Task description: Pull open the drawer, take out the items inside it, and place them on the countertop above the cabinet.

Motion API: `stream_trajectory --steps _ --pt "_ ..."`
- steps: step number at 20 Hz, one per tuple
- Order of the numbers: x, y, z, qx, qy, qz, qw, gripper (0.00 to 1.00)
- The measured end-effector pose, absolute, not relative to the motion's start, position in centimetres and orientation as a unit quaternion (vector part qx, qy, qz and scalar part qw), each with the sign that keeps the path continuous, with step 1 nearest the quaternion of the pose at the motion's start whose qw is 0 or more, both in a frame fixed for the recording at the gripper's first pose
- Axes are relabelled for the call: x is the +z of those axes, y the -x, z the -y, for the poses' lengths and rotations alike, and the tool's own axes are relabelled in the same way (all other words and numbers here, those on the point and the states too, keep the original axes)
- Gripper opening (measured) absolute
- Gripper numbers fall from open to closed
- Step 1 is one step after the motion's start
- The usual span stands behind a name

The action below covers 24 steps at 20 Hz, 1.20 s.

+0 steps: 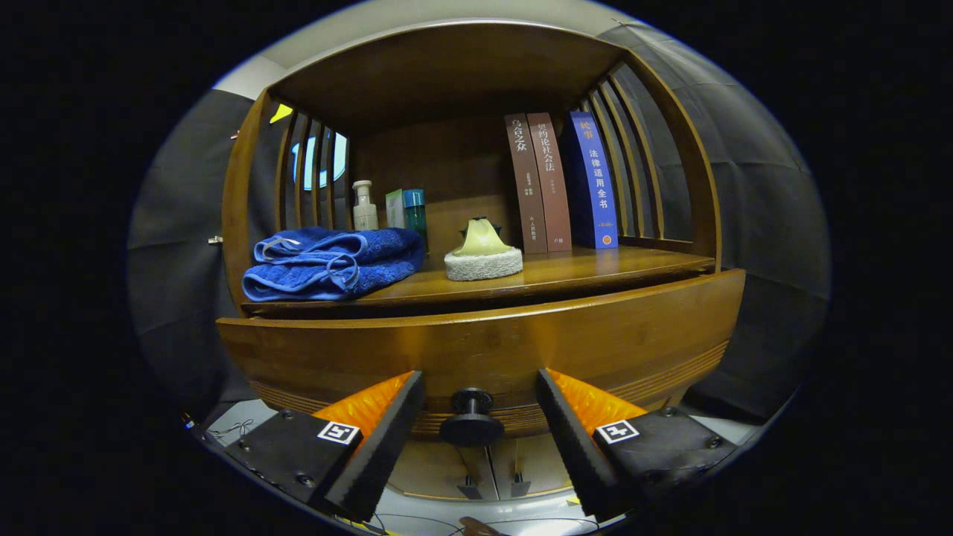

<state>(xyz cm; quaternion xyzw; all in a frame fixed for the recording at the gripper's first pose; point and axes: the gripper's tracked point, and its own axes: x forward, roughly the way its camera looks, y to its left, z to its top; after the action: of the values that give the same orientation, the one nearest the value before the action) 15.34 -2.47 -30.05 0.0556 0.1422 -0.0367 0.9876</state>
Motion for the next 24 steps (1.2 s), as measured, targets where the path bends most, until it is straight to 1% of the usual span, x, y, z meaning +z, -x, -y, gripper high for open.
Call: stream_trajectory --steps 6,18,24 --pt "-30.4 -17.3 2.5 -0.036 -0.057 -0.143 0.987 1.00" --pt "-30.2 -17.3 2.7 -0.042 -0.032 -0.149 0.987 1.00" --pt "-27.4 -15.8 2.4 -0.041 -0.033 -0.137 0.989 1.00"
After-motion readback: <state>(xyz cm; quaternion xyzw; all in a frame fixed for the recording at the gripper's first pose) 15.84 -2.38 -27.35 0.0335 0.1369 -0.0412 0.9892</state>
